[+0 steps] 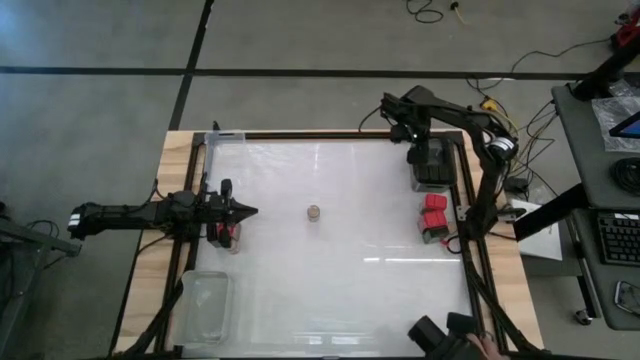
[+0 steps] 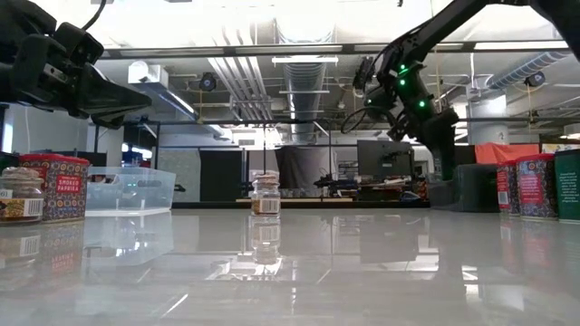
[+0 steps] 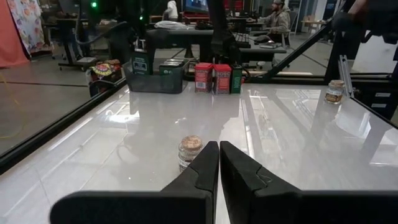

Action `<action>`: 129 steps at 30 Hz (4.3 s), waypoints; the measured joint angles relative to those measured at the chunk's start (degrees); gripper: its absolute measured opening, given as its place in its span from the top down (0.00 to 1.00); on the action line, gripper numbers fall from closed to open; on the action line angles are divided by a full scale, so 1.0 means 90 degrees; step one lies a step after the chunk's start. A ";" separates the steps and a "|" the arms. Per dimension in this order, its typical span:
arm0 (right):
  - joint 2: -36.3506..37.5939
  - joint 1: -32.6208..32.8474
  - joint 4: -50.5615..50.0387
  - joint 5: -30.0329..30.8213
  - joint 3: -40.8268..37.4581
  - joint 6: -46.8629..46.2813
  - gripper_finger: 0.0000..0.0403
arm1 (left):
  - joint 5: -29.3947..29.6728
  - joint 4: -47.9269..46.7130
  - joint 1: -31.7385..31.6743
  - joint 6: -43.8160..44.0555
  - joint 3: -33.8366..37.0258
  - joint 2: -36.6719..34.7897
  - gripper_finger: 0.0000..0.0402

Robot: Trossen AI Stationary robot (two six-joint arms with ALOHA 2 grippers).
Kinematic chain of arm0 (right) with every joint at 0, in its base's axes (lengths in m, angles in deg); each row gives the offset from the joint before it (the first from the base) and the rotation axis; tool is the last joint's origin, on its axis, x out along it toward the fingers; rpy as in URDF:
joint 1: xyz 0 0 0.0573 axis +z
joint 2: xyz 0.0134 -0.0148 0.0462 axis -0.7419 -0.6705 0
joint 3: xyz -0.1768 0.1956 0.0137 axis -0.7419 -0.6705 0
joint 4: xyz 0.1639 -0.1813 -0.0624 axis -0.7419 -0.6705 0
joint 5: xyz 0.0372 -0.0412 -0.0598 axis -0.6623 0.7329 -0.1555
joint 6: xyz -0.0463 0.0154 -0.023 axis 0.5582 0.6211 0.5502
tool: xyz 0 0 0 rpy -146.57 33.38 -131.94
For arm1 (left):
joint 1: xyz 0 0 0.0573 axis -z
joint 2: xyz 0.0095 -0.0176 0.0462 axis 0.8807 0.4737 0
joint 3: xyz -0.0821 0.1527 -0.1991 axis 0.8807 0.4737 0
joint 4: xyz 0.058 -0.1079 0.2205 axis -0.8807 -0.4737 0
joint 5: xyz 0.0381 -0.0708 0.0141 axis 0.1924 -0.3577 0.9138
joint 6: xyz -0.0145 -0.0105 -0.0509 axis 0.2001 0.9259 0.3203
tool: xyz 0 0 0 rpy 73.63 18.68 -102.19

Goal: Sort spices by type
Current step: Put the black seasoning can into the black bin

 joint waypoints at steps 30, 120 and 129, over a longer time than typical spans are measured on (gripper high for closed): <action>-0.0381 -0.0041 0.0393 -0.0019 -0.0260 0.0478 0.29 | 0.0001 0.0002 -0.0001 0.0002 0.0002 0.0000 1.00; 0.4158 0.6297 -0.0385 -0.3282 -0.3218 -1.2837 0.11 | 0.0001 0.0000 -0.0001 0.0002 0.0002 -0.0002 1.00; 0.4649 0.6295 0.0587 -0.3432 -0.3832 -1.3325 0.11 | 0.0002 0.0000 -0.0002 0.0002 0.0002 0.0000 1.00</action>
